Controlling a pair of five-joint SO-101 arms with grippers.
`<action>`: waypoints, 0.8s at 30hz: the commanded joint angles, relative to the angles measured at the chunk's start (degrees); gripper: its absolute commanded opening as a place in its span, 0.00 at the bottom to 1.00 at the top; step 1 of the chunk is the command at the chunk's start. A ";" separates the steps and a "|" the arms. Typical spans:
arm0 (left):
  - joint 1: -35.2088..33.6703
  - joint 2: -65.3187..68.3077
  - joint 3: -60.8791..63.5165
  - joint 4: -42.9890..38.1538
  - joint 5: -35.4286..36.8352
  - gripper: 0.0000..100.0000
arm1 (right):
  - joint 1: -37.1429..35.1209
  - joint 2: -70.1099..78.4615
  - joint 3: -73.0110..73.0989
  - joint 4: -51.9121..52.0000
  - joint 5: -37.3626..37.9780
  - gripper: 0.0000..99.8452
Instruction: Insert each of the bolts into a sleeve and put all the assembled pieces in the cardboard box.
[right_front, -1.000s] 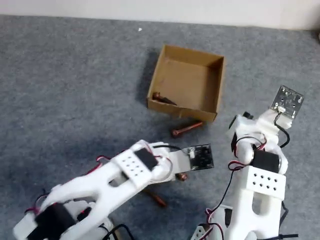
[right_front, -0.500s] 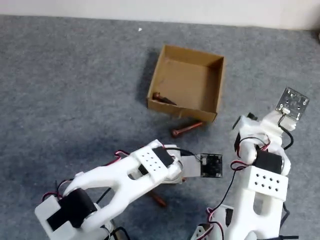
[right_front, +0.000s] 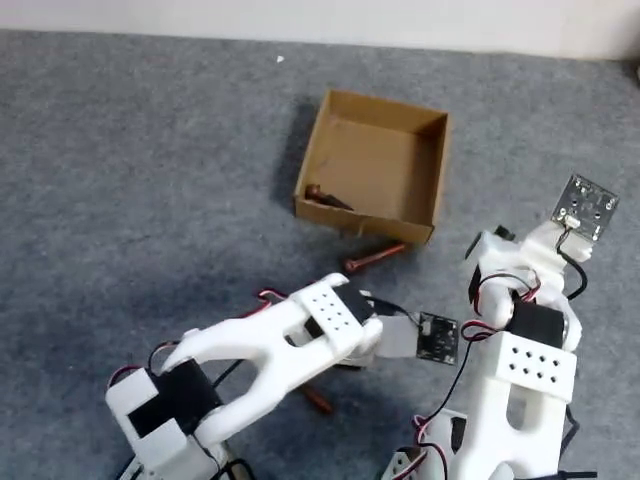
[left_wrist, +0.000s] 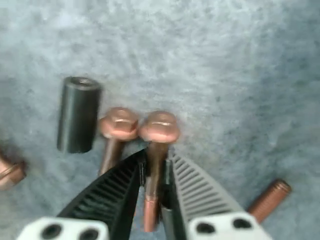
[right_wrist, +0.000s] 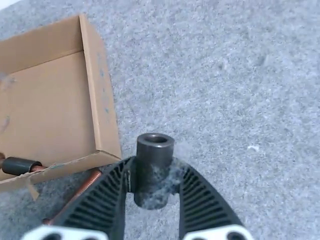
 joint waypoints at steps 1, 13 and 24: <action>1.10 0.57 -2.24 2.11 -0.62 0.00 | 0.66 -1.98 -0.84 -1.80 -0.35 0.01; -3.38 -14.37 5.93 2.02 0.44 0.01 | 0.40 -1.98 -0.66 -1.80 -0.26 0.01; -14.73 -31.16 6.29 1.67 18.81 0.01 | -4.70 -2.07 -0.48 -1.19 -0.26 0.01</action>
